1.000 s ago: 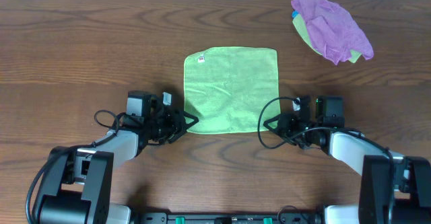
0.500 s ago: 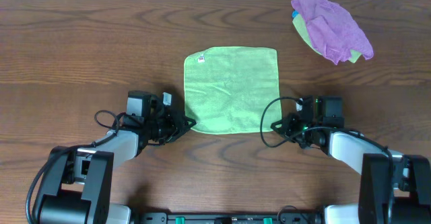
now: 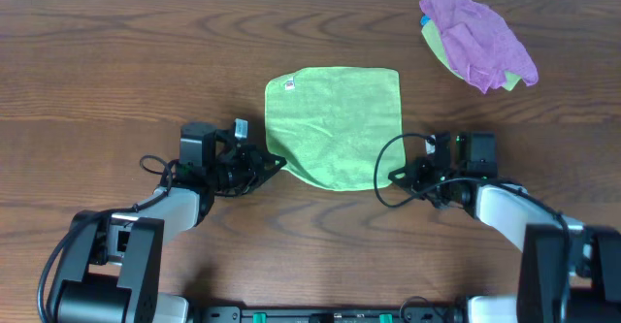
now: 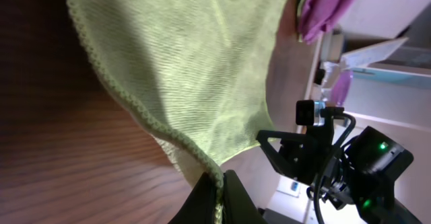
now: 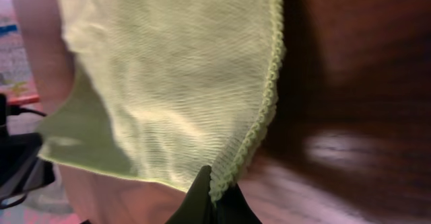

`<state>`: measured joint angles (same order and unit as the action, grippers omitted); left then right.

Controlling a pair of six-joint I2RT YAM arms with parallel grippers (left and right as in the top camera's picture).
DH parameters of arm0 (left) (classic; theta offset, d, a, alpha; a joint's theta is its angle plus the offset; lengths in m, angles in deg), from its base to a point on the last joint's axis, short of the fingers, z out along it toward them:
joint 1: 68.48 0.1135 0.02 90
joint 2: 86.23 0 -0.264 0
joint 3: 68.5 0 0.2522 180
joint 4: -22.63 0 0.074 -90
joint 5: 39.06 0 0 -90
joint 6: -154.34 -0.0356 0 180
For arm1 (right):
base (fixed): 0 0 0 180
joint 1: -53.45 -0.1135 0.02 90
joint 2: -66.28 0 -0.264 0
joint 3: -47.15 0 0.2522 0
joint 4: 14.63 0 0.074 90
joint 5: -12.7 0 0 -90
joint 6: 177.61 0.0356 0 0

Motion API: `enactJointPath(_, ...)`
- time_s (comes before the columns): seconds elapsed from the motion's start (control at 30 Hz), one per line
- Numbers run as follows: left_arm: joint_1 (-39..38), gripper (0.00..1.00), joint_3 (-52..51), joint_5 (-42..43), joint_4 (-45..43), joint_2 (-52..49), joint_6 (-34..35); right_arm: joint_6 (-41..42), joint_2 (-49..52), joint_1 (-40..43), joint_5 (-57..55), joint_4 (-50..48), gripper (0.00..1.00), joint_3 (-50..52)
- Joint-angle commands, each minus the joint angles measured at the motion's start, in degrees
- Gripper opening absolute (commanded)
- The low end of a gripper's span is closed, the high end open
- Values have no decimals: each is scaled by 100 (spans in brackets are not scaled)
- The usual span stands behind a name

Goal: Fold the cloth
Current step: 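Lift the lower corners with both grippers and fold them up toward the top edge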

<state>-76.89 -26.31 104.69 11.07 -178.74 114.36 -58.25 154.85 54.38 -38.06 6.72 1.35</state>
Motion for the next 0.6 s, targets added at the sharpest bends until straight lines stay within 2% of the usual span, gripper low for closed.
enactJointPath(0.0,15,6,35,203,-116,-37,295,-120,-538,11,195,151,2,-254)
enactJointPath(0.13,15,6,37,321,-503,-37,621,-136,-1067,11,188,402,2,-435)
enactJointPath(0.3,15,6,57,356,-1447,-37,1298,-39,-1224,-111,223,426,2,-562)
enactJointPath(0.57,15,6,291,345,-1534,-37,1388,109,-1224,-564,-293,420,1,-1045)
